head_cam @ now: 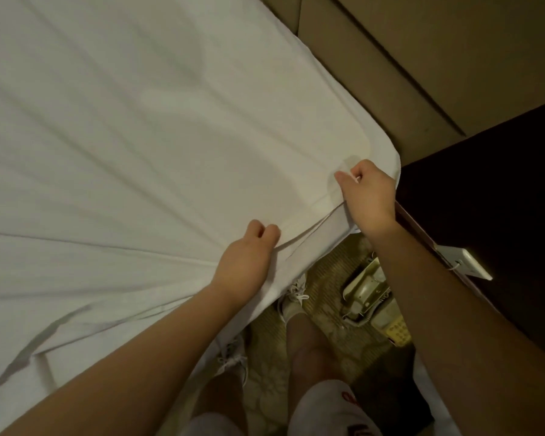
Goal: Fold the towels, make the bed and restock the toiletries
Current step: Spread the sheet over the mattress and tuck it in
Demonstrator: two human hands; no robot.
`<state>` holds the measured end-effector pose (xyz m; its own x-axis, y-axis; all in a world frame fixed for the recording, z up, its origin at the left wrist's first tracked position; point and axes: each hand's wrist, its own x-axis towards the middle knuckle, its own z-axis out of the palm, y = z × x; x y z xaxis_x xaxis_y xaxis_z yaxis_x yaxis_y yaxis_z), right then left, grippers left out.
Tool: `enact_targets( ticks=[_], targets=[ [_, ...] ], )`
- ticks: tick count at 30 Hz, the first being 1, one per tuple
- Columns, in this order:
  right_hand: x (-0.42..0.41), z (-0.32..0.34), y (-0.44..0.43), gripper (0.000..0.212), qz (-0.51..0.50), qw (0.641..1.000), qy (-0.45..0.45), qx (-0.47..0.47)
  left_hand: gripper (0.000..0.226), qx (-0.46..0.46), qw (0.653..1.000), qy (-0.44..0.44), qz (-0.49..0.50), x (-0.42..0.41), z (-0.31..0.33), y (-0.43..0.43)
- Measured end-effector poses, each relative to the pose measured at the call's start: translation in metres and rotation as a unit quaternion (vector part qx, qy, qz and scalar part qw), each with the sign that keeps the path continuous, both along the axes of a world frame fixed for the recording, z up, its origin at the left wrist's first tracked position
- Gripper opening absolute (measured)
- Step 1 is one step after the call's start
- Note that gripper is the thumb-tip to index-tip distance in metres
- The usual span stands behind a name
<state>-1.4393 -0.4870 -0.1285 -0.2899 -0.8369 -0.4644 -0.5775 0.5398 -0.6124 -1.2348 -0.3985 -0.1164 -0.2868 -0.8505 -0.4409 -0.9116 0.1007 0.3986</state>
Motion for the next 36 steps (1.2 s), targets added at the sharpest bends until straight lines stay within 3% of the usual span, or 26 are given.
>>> enact_targets(
  ticks=[2,4,6,8,11,19,25,29,36],
  targets=[
    [0.0,-0.004,0.004,0.027,0.003,0.999,0.037,-0.022,0.02,-0.01,0.999,0.041,0.003,0.0,-0.003,0.003],
    [0.002,-0.006,0.011,0.03,0.032,0.99,0.131,-0.047,0.021,-0.036,0.997,0.072,-0.008,0.004,0.0,0.014],
    [0.01,-0.005,0.021,0.033,0.049,0.968,0.234,-0.07,0.027,-0.07,0.996,0.045,-0.018,0.013,0.005,0.031],
    [0.028,0.003,0.035,0.039,0.07,0.949,0.276,-0.134,0.034,-0.11,0.994,0.016,0.004,0.029,0.012,0.047],
    [0.08,0.017,0.073,0.036,0.174,0.924,0.254,-0.226,0.041,-0.158,0.987,-0.023,0.033,0.07,0.023,0.074],
    [0.262,0.027,0.203,0.041,0.338,0.918,0.157,-0.138,0.052,-0.162,0.977,-0.125,0.055,0.232,0.029,0.186],
    [0.357,0.019,0.275,0.048,0.36,0.913,0.148,-0.12,0.035,-0.134,0.969,-0.187,0.09,0.345,0.023,0.282],
    [0.407,0.021,0.305,0.038,0.371,0.903,0.146,-0.157,0.026,-0.143,0.956,-0.211,0.146,0.394,0.01,0.329],
    [0.481,0.015,0.332,0.03,0.421,0.893,0.069,-0.141,0.046,-0.208,0.905,-0.226,0.294,0.456,0.007,0.362]
  ],
)
